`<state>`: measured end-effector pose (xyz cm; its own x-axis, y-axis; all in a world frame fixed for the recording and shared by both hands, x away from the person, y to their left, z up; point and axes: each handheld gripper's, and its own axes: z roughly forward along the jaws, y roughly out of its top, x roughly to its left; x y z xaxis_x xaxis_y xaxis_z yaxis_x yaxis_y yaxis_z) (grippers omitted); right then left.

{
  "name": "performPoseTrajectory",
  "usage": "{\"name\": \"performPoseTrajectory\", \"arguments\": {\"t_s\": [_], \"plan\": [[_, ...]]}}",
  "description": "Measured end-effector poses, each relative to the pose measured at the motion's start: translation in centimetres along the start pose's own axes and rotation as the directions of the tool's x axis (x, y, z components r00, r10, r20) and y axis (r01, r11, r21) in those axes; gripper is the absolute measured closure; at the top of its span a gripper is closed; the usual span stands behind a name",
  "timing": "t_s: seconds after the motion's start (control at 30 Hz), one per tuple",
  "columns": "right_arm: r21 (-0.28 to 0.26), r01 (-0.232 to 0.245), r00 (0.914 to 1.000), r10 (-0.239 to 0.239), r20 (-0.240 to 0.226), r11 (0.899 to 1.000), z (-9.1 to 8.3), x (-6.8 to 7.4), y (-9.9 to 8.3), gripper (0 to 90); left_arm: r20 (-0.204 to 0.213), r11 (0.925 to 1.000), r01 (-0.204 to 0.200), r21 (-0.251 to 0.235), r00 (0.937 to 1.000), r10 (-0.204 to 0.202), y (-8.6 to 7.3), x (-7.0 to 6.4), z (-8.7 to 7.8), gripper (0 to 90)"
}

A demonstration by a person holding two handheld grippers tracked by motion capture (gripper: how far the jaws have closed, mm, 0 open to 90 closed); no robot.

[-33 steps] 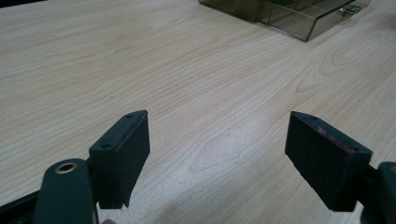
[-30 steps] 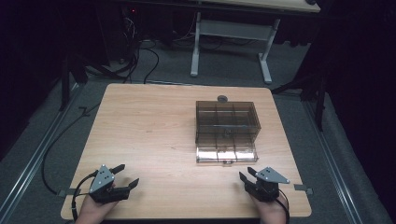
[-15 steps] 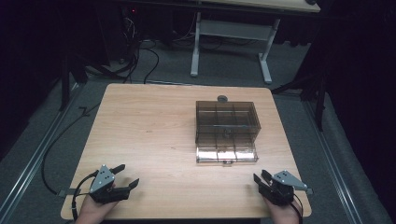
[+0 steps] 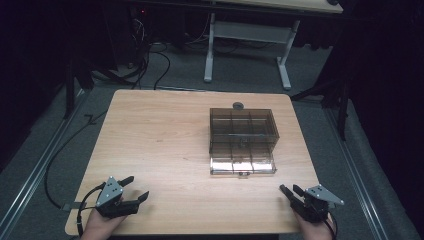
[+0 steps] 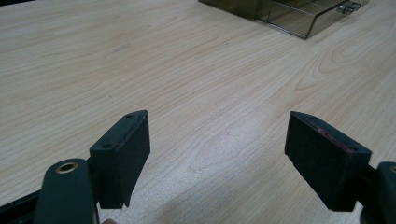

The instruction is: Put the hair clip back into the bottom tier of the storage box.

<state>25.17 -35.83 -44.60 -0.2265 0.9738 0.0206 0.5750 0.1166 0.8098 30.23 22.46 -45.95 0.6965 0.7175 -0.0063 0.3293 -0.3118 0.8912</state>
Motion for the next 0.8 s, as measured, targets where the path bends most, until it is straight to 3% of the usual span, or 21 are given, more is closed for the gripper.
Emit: {"name": "performPoseTrajectory", "arguments": {"t_s": [0.27, 0.8], "plan": [[0.054, 0.009, 1.0000, -0.009, -0.003, 0.998, 0.9, 0.1, -0.1, 70.7, 0.000, 1.0000, 0.000, 0.000, 1.0000, 0.000, 0.0, 0.0, 0.0, 22.8], [0.082, 0.004, 1.0000, -0.003, -0.009, 0.997, 1.2, 0.0, -0.1, 77.7, -0.001, 1.0000, 0.000, 0.001, 1.0000, 0.000, 0.0, 0.0, 0.0, 23.0]]}}
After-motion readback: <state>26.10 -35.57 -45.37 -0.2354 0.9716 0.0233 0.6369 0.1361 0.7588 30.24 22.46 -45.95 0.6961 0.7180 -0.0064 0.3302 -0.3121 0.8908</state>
